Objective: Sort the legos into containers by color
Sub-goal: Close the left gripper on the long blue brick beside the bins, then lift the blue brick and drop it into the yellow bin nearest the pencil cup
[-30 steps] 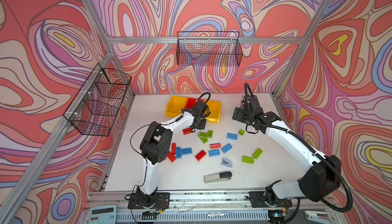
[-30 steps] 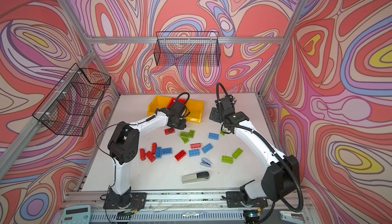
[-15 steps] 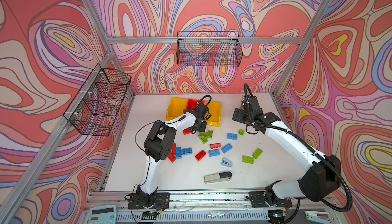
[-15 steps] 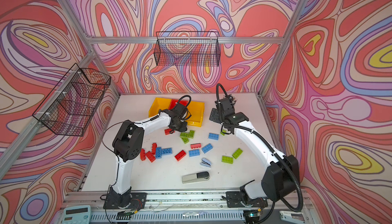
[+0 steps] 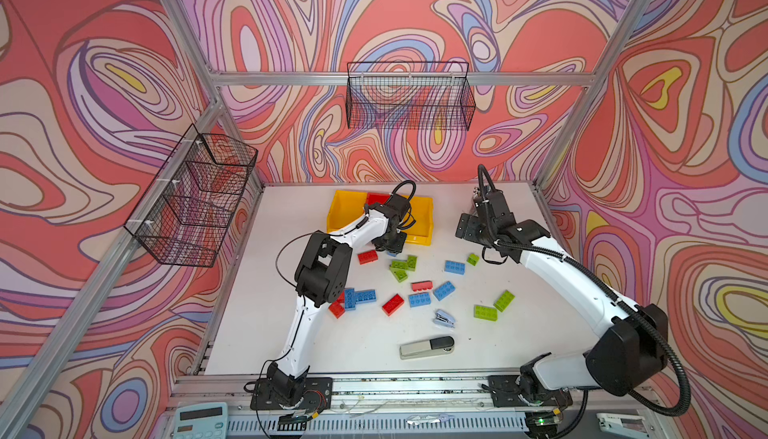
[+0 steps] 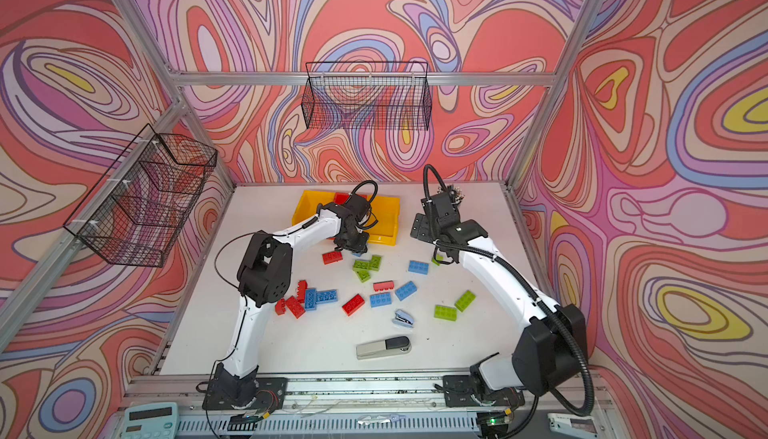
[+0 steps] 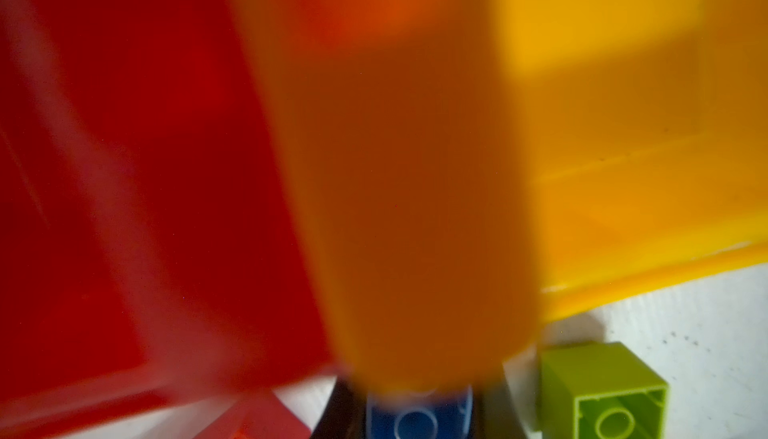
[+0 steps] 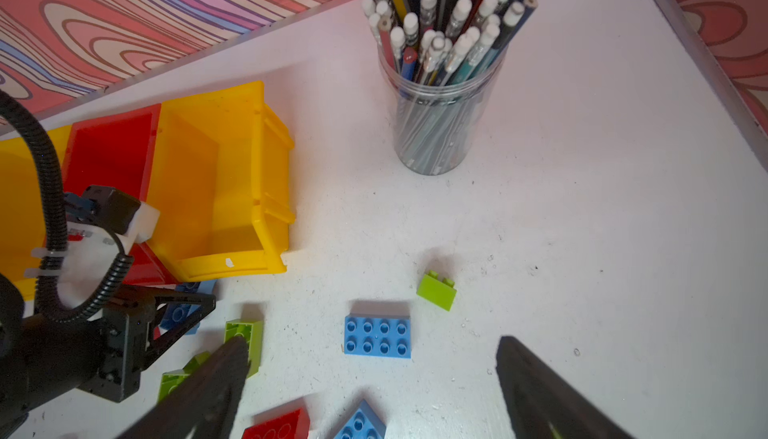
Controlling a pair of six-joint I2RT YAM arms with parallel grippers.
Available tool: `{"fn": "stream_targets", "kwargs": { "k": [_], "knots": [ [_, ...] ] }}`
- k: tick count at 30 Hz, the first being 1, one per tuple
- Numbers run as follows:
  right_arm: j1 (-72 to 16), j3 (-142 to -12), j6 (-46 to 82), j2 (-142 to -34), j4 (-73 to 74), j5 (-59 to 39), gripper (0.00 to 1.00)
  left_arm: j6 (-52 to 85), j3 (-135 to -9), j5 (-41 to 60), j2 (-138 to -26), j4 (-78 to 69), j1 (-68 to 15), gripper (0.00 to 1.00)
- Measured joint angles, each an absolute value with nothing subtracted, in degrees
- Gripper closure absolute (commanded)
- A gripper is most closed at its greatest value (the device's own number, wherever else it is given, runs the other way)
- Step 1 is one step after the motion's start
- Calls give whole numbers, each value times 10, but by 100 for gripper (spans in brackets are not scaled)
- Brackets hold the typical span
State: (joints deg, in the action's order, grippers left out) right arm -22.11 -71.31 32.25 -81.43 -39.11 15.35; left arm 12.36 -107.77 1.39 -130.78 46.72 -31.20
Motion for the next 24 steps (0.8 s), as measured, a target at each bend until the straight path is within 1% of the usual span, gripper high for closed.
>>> {"fn": "stream_targets", "kwargs": {
  "k": [6, 10, 12, 24],
  "knots": [
    [-221, -716, 322, -816, -393, 144, 2, 102, -1093, 51, -1310, 525, -296, 95],
    [-221, -724, 318, -823, -393, 134, 2, 87, -1107, 73, -1310, 558, -297, 97],
    [-221, -725, 316, -825, -393, 130, 2, 85, -1116, 75, -1312, 580, -297, 99],
    [-221, -724, 307, -821, -394, 117, 2, 93, -1074, 70, -1293, 615, -297, 99]
  ]
}}
